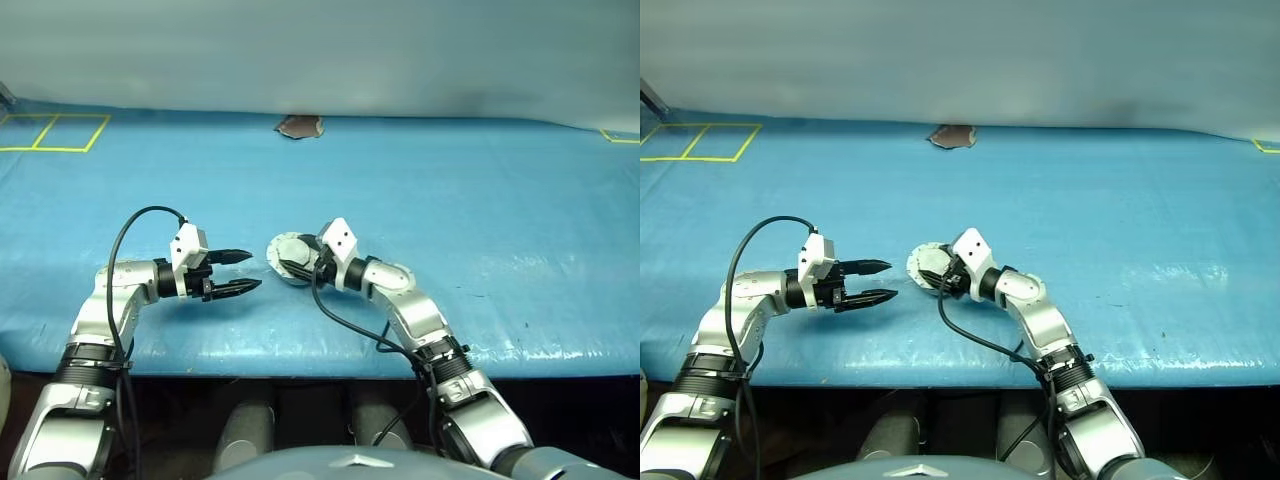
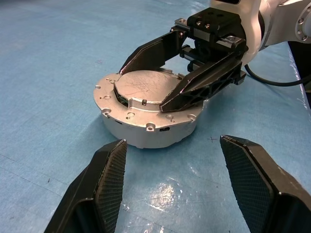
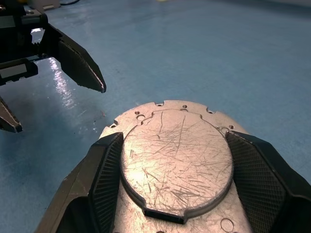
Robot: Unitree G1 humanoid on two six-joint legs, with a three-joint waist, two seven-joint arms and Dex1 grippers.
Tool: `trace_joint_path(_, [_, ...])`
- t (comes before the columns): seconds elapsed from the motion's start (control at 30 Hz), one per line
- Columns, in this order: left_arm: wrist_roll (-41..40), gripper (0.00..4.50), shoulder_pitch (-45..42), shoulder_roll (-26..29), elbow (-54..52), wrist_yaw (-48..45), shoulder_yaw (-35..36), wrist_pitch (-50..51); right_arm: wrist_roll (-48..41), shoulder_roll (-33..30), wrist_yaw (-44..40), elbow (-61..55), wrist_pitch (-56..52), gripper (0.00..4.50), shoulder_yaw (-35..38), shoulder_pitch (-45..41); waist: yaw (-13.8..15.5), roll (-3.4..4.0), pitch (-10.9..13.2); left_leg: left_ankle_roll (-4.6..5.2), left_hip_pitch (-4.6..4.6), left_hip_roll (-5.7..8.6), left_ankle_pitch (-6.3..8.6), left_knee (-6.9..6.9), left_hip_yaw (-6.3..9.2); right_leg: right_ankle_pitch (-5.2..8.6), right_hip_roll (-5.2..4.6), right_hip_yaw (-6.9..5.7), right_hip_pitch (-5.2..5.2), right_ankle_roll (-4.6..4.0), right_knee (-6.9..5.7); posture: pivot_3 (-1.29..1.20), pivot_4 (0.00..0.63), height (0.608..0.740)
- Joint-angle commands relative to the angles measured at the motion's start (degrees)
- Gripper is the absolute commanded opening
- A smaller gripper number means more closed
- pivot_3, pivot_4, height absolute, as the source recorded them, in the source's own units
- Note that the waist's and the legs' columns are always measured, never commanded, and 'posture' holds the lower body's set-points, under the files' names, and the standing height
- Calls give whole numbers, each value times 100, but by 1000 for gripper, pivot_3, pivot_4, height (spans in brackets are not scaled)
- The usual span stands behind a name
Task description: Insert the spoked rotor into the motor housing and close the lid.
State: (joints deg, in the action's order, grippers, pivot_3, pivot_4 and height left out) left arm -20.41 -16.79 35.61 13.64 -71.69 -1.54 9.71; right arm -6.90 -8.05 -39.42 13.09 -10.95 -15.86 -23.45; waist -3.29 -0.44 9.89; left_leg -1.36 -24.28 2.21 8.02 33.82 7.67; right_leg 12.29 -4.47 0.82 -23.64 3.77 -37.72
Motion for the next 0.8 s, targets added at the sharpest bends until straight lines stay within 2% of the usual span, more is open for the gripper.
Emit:
trace_joint_path(0.03, [-37, 3355, -43, 5, -83, -13, 67, -49, -4, -75, -92, -438, -99, 3038, 3, -156, 3, 0, 0, 0, -5, 0, 0, 1, 0, 0, 0, -1, -4, 0, 0, 0, 150, 740])
trace_joint_path(0.27, [-20, 3355, -22, -46, -83, 1, 48, -75, 5, -193, -229, -692, -267, 3038, -63, -303, -3, 1, 2, 0, -21, 1, 0, 0, 1, 0, 0, -3, -17, 1, 2, 0, 150, 740])
trace_joint_path(0.8, [-47, 3355, 61, -53, -131, 15, 68, -72, 338, -355, -351, -93, 50, 3038, -234, -306, -8, 0, 2, 0, -20, 0, 0, 0, 1, 0, 0, -5, -15, 1, 4, 0, 150, 740])
